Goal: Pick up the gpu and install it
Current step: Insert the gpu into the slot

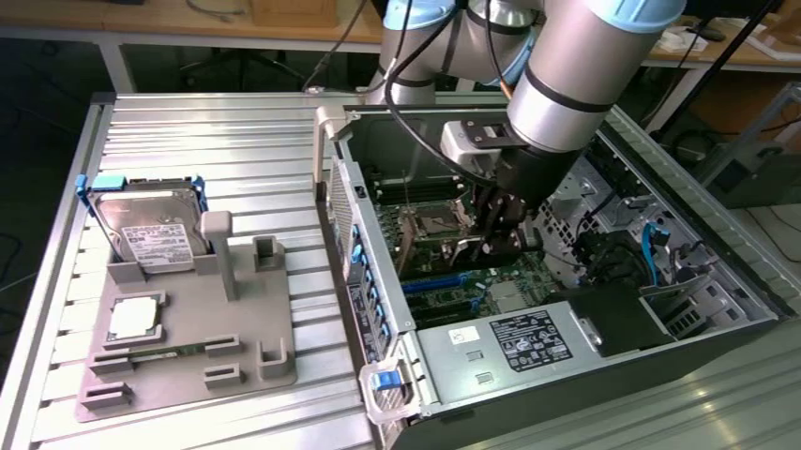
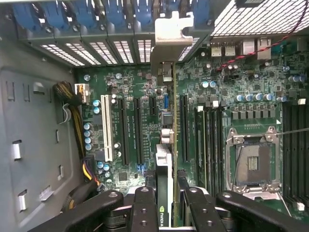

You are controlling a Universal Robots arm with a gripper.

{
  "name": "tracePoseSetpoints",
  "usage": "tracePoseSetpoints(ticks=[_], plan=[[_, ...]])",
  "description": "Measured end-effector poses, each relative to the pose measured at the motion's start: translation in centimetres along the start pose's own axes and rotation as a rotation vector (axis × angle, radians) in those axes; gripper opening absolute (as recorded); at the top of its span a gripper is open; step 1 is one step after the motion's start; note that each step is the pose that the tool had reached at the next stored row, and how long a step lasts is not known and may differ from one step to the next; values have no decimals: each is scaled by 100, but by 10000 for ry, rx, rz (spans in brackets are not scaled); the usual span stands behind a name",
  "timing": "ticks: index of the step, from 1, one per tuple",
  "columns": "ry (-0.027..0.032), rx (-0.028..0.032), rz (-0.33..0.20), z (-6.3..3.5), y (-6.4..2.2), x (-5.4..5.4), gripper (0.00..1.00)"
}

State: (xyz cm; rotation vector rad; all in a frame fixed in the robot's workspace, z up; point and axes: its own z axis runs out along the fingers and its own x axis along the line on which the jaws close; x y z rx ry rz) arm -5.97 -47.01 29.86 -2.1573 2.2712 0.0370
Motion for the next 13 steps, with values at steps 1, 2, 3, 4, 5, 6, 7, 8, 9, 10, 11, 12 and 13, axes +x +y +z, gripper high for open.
tracePoseSetpoints(ticks=[1,2,3,4,5,6,7,8,9,10,11,12,13], plan=[[1,0,0,18,-1,0,27],[1,0,0,36,-1,1,27],[1,0,1,54,-1,1,27],[0,0,0,73,-2,2,27],[1,0,0,91,-2,2,27],[-1,0,0,102,-2,2,27],[-2,-1,0,102,-2,2,27],[-7,-1,0,103,-2,2,27],[-8,-1,0,104,-2,2,27],[-8,-1,0,104,-2,2,27],[-7,-1,0,103,-2,2,27],[-8,-1,0,103,-2,2,27],[-7,-1,0,103,-2,2,27]])
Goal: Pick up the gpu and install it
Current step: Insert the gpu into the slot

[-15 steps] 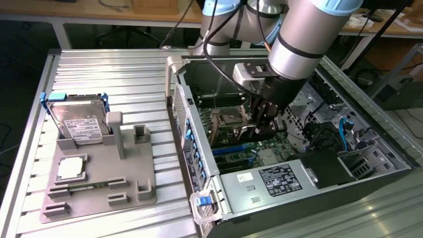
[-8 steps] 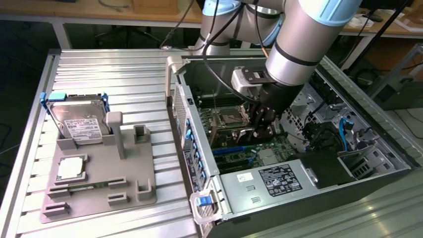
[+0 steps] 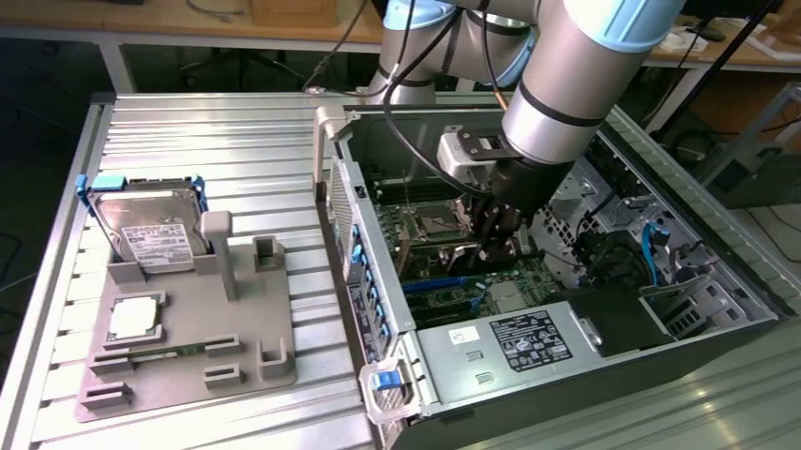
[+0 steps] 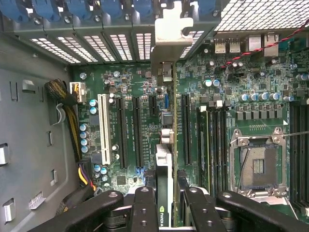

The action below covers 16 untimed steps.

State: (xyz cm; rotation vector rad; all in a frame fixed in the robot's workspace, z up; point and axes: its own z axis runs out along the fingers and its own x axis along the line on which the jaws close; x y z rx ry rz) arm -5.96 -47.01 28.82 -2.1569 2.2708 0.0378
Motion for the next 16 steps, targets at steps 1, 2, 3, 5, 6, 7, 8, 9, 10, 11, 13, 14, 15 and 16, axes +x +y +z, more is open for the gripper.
tracePoseSetpoints(ticks=[1,2,3,5,6,7,8,9,10,11,13,14,15,16], plan=[[-1,0,0,0,0,0,27],[0,0,0,0,0,0,27],[0,0,0,0,0,0,27],[-1,0,0,1,0,0,27],[-2,0,0,1,0,0,27],[-5,1,0,2,0,-2,27],[-6,1,-2,6,5,-15,27],[-4,3,-6,9,14,-28,27],[-4,7,-21,15,22,-37,27],[-3,8,-44,21,30,-44,27],[-3,8,-150,39,43,-54,27],[1,5,-205,44,47,-56,27],[0,4,-244,46,54,-59,27],[1,3,-253,46,58,-60,27]])
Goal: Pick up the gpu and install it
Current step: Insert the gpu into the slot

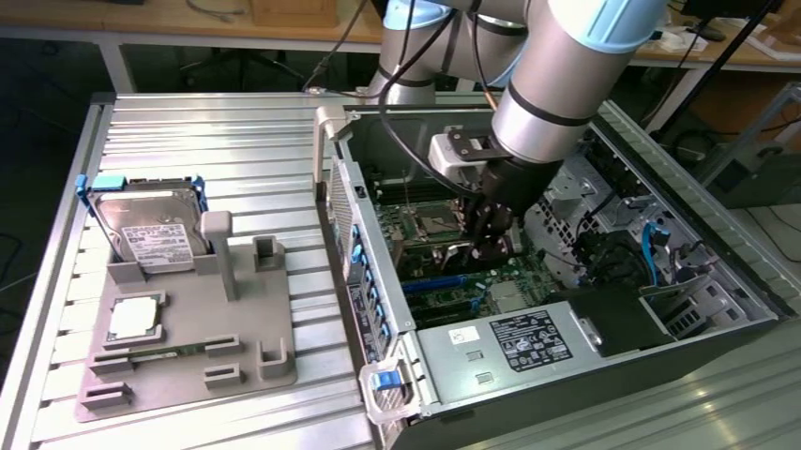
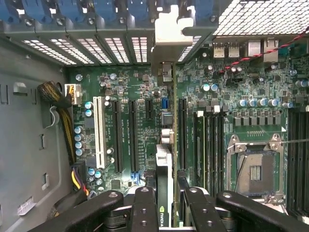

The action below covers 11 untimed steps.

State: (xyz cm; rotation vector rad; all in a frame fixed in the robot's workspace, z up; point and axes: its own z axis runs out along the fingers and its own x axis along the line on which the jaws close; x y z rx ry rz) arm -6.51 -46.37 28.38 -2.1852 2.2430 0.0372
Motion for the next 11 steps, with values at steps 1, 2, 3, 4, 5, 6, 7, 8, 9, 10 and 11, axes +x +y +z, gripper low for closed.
tracePoseSetpoints(ticks=[1,2,3,4,5,6,7,8,9,10,11], plan=[[1,0,-2,0,0,0,27],[1,0,1,1,8,-13,27],[9,0,-1,1,17,-40,27],[20,0,0,2,33,-60,27],[20,1,0,3,55,-61,27],[21,2,-1,3,85,-61,27],[21,1,-1,3,108,-61,27],[20,2,0,4,121,-60,27],[20,2,-1,4,134,-60,27],[21,1,-1,4,146,-60,27],[21,1,-1,4,158,-59,27]])
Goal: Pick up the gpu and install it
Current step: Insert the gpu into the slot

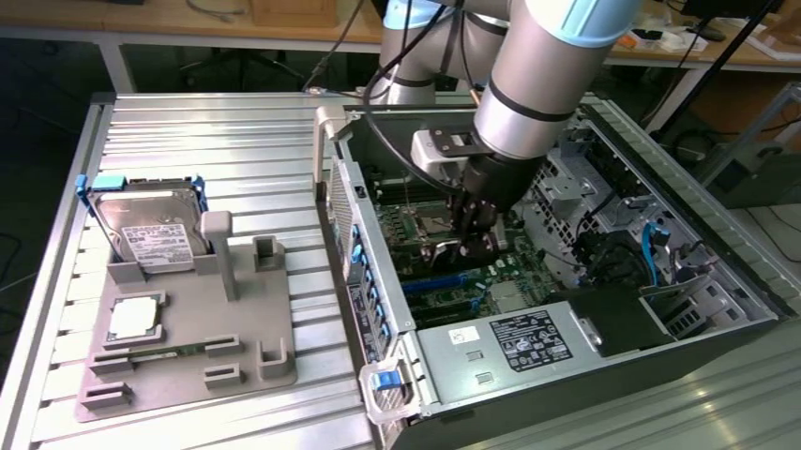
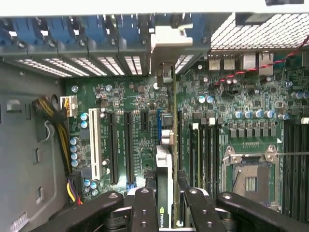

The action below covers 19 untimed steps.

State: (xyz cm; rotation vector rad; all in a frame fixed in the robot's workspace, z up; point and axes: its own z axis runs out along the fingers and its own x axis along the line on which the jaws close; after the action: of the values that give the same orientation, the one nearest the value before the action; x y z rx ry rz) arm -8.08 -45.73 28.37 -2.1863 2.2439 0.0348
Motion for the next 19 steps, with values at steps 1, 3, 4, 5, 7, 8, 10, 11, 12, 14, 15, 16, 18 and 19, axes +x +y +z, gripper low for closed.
tracePoseSetpoints(ticks=[1,3,4,5,7,8,10,11,12,14,15,16,18,19], plan=[[0,0,-1,0,9,1,27],[0,-5,-1,0,24,19,27],[1,-35,1,-1,16,40,27],[1,-37,1,-1,16,41,27],[1,-37,0,37,15,42,27],[2,-37,0,71,15,43,27],[0,-37,0,136,14,44,27],[1,-36,0,159,14,45,27],[1,-37,0,194,14,46,27],[-2,-35,0,243,14,46,27],[-1,-35,0,248,14,47,27],[3,-37,0,249,14,47,27],[3,-38,0,249,14,47,27],[3,-38,0,249,14,47,27]])
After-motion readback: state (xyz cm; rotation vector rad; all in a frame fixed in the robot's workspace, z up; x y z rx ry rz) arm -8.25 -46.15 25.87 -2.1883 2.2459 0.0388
